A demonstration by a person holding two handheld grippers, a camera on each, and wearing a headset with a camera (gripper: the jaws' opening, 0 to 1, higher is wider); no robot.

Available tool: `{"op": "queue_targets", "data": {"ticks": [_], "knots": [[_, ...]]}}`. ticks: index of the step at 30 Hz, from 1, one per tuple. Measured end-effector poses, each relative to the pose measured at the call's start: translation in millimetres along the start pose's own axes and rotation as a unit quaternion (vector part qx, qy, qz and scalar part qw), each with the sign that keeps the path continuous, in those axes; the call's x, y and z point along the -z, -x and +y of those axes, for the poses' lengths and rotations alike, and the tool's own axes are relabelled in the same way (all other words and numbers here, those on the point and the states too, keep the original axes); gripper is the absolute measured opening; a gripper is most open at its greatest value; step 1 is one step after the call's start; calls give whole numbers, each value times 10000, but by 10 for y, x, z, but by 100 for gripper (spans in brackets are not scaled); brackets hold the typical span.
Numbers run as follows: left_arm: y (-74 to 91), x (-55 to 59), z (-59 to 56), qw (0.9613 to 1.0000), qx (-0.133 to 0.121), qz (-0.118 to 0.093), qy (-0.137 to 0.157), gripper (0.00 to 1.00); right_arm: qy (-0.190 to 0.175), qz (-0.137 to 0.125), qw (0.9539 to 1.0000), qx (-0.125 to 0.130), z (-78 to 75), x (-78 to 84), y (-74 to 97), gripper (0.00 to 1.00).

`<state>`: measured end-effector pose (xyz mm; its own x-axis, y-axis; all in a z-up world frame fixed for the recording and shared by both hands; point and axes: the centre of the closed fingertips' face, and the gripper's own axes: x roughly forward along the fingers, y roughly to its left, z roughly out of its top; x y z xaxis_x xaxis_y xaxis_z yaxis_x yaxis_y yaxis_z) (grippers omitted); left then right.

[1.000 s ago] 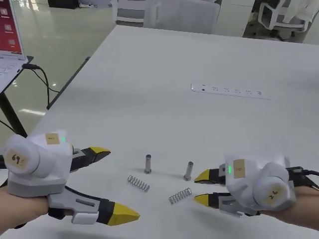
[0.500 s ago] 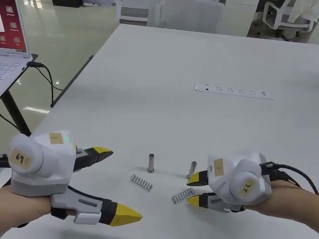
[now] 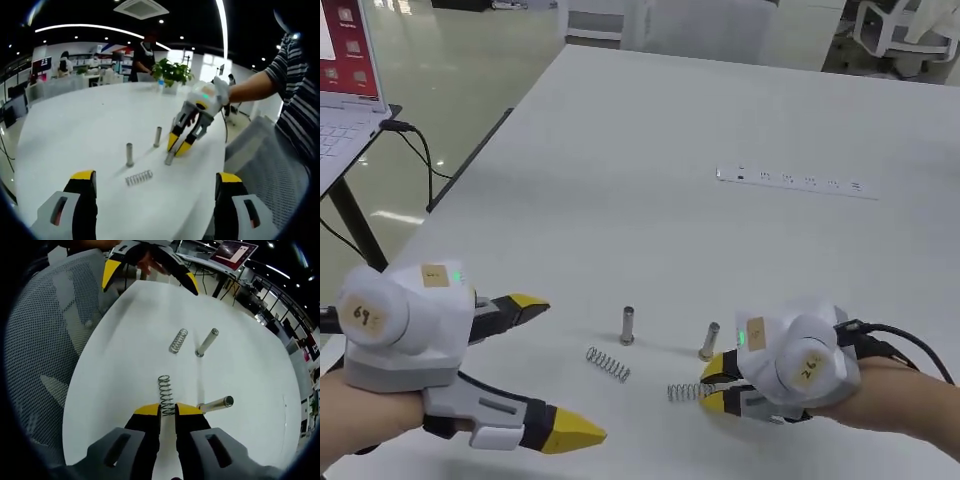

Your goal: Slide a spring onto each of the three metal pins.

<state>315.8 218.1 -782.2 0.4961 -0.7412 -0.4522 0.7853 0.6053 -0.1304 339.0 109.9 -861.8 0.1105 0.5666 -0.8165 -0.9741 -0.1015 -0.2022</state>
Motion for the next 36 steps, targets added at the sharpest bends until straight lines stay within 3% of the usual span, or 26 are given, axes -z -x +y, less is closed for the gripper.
{"op": "queue_targets", "data": {"ticks": [7, 19, 23, 26, 36], "knots": [[-19, -1, -42, 10000, 74, 53, -28, 95, -101, 7, 9999, 90, -11, -2, 22, 8], [-58, -10, -150, 9995, 279, 134, -60, 90, -223, -182, 9993, 254, 10, -19, 298, 8], [-88, -3, -202, 9991, 392, 168, -55, 88, -440, -295, 9982, 295, 1, -28, 421, 8], [-135, 8, -250, 9985, 478, 251, -91, 81, -518, -346, 9975, 343, -8, -25, 520, 8], [-275, -144, -279, 9983, 520, 44, -241, 80, -545, -400, 9971, 342, 85, -55, 690, 8]]}}
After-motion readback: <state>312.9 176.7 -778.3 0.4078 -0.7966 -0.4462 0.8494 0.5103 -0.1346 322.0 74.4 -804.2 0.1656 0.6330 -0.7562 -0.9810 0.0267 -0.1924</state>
